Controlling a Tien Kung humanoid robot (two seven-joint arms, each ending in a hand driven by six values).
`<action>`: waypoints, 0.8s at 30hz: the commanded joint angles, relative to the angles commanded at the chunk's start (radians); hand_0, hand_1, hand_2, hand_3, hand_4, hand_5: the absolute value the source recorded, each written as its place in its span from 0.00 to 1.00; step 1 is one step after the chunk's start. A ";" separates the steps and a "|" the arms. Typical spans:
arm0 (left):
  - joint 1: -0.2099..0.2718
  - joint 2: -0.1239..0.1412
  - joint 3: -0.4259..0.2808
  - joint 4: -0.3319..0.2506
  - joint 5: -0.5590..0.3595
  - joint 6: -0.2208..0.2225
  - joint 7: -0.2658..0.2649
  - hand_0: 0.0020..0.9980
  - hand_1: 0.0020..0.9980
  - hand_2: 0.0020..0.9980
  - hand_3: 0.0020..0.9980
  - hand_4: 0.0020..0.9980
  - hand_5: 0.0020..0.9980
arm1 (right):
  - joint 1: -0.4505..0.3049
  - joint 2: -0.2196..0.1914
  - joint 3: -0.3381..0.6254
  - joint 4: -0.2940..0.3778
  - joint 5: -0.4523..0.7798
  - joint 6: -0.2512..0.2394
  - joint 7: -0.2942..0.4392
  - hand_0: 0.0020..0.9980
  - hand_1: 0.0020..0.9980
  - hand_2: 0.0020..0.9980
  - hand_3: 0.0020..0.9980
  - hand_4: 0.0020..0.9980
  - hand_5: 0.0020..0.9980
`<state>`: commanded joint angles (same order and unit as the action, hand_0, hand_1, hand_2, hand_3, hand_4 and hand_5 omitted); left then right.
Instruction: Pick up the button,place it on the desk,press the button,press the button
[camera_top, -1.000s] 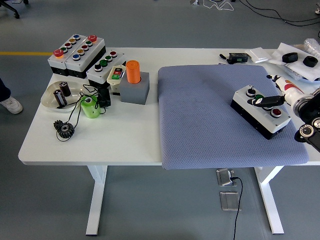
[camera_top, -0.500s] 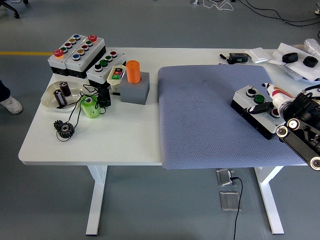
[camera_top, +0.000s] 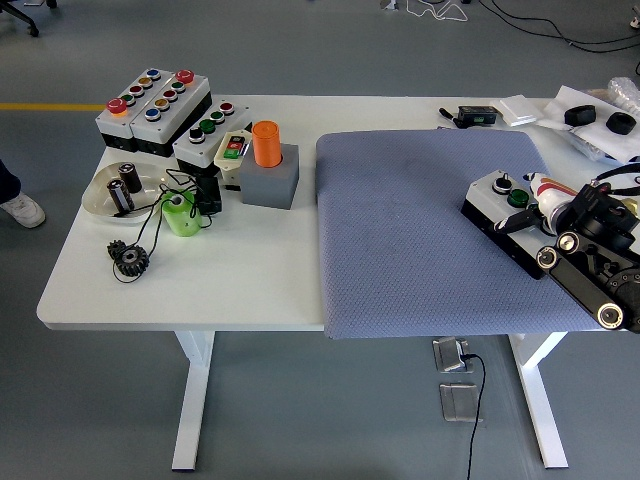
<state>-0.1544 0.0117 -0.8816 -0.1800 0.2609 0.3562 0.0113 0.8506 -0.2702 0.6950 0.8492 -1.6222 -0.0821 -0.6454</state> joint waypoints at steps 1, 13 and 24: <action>0.000 0.000 0.001 0.000 -0.001 0.000 0.000 0.66 0.71 0.72 0.52 0.33 0.96 | 0.001 0.001 -0.003 -0.004 -0.002 0.000 0.000 0.78 0.69 0.74 0.91 0.98 0.33; -0.005 0.002 0.001 0.000 -0.014 0.001 -0.004 0.66 0.71 0.72 0.52 0.33 0.96 | 0.014 -0.018 -0.062 -0.011 -0.083 0.008 0.000 0.57 0.44 0.49 0.69 0.95 0.29; -0.007 0.002 -0.001 0.000 -0.022 -0.001 -0.006 0.67 0.71 0.72 0.52 0.33 0.96 | 0.025 -0.067 -0.135 0.046 -0.062 -0.038 0.000 0.37 0.12 0.25 0.43 0.80 0.13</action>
<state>-0.1610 0.0137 -0.8824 -0.1800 0.2390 0.3552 0.0058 0.8751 -0.3369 0.5604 0.8950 -1.6841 -0.1205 -0.6454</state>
